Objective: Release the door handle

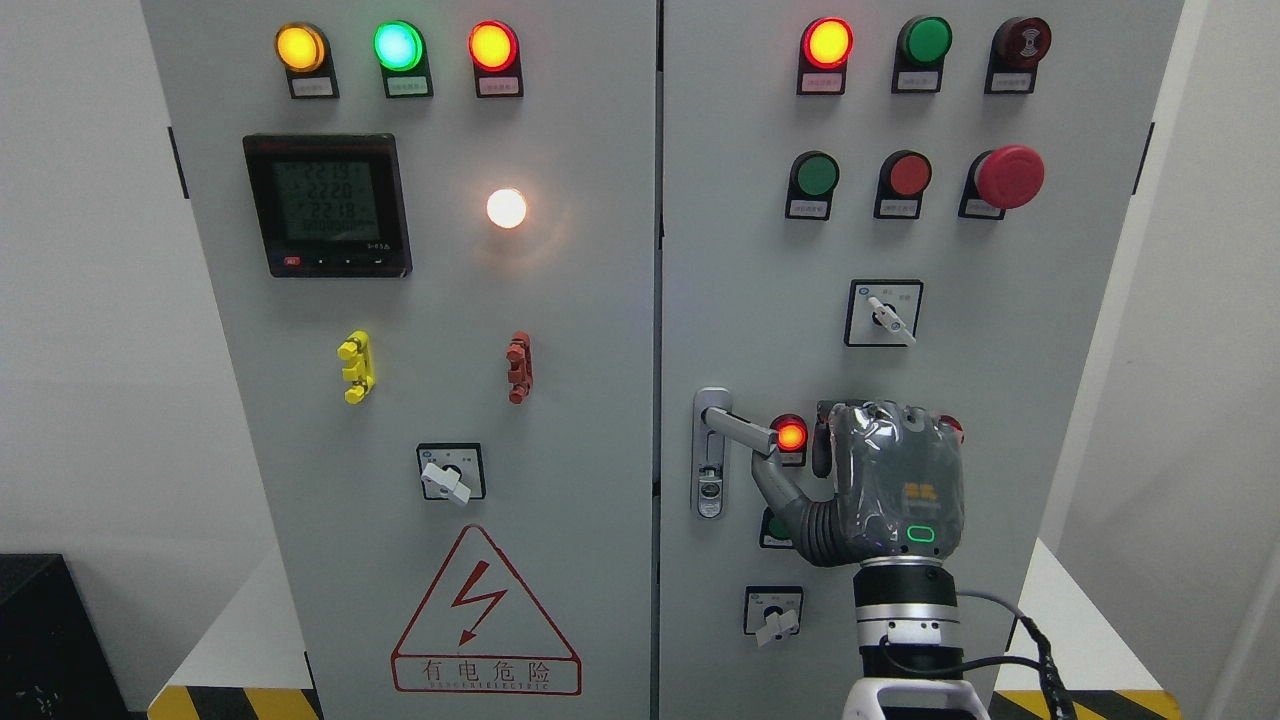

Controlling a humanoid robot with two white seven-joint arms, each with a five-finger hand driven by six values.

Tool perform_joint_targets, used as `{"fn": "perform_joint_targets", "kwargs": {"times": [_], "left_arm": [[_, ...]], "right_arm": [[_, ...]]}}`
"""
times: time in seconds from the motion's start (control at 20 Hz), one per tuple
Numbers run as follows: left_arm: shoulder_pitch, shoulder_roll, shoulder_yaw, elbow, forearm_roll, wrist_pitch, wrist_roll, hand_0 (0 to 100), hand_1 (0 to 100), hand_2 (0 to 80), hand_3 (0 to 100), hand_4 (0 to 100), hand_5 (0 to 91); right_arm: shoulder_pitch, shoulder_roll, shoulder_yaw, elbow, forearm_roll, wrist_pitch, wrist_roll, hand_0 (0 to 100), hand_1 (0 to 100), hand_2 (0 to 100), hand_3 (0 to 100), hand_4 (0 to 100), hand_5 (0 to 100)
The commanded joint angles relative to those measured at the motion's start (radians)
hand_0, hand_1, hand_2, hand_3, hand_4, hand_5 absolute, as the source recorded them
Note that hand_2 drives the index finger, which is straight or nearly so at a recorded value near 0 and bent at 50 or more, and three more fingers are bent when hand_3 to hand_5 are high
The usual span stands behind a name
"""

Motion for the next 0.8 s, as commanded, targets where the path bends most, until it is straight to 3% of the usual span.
{"fn": "perform_joint_targets", "kwargs": {"times": [0.0,0.3,0.75], "left_arm": [[0.0,0.0,-0.021,-0.02,0.0,0.0,0.0,0,0,2.2,9,1,0.0],[0.0,0.0,-0.021,-0.02,0.0,0.0,0.0,0,0,2.3,9,1,0.0],[0.0,0.0,-0.021,-0.02,0.0,0.0,0.0,0,0,2.2,9,1,0.0]], "right_arm": [[0.001,0.0,-0.005,-0.008,0.0,-0.001,0.001,37,45,91,100,100,93],[0.017,0.0,0.006,-0.008,0.0,-0.005,-0.004,37,45,90,100,100,93],[0.154,-0.003,0.024,-0.083,0.003,-0.057,-0.033,37,46,87,100,99,92]]}}
